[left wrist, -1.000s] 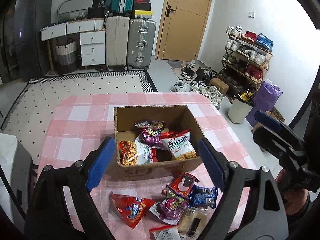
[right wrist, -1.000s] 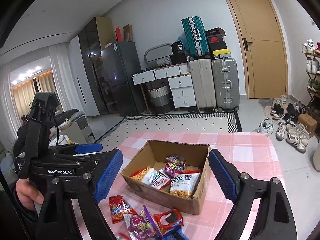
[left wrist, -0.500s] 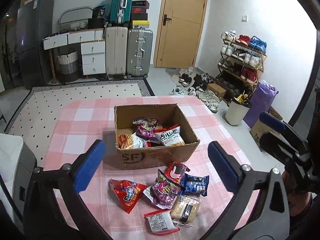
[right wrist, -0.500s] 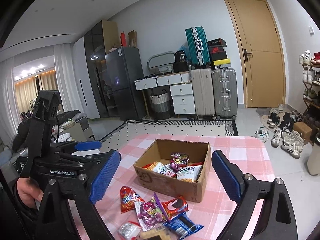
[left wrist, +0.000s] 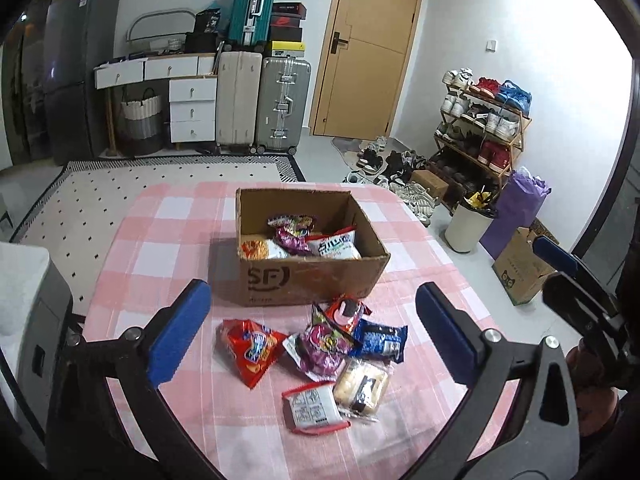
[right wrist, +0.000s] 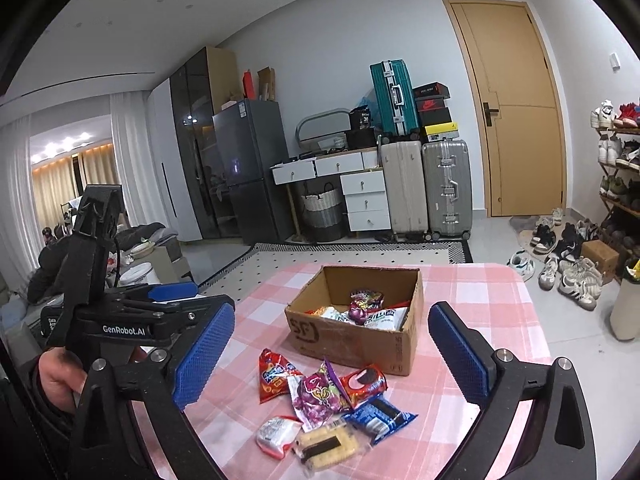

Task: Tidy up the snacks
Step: 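Withdraw both grippers from the box toward the remaining snacks, then grasp the white-and-red printed snack bag with the left gripper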

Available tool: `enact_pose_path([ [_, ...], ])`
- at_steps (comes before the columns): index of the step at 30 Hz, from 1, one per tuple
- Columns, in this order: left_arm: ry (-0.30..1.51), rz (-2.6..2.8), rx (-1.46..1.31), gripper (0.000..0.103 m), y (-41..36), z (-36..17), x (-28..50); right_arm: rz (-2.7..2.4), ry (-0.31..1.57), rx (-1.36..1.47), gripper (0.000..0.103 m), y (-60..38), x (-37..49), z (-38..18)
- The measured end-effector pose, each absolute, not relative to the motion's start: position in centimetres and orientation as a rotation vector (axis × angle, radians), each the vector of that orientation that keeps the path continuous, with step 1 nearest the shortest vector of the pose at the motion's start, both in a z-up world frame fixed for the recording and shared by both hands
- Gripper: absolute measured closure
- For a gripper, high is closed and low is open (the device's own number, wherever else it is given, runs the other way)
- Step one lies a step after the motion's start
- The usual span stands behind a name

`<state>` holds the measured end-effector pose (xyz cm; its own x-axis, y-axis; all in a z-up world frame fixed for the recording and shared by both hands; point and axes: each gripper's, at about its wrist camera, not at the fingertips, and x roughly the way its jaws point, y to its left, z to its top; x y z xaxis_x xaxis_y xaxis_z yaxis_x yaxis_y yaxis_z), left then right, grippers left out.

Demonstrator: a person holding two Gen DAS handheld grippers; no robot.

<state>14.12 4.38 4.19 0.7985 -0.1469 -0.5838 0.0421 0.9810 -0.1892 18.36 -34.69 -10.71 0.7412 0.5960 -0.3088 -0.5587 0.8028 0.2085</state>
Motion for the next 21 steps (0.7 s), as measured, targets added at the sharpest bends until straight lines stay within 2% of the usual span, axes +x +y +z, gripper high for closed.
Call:
enact_pose_path([
  [8, 0.719, -0.106, -0.199, 0.001, 4.7, 0.0, 12.5, 0.628, 0.387, 0.123, 0.004, -35.2, 16.2, -11.9],
  [21, 0.899, -0.093, -0.273, 0.001, 4.2, -10.6, 14.2, 0.594, 0.453, 0.137, 0.004, -35.2, 14.6, -16.2],
])
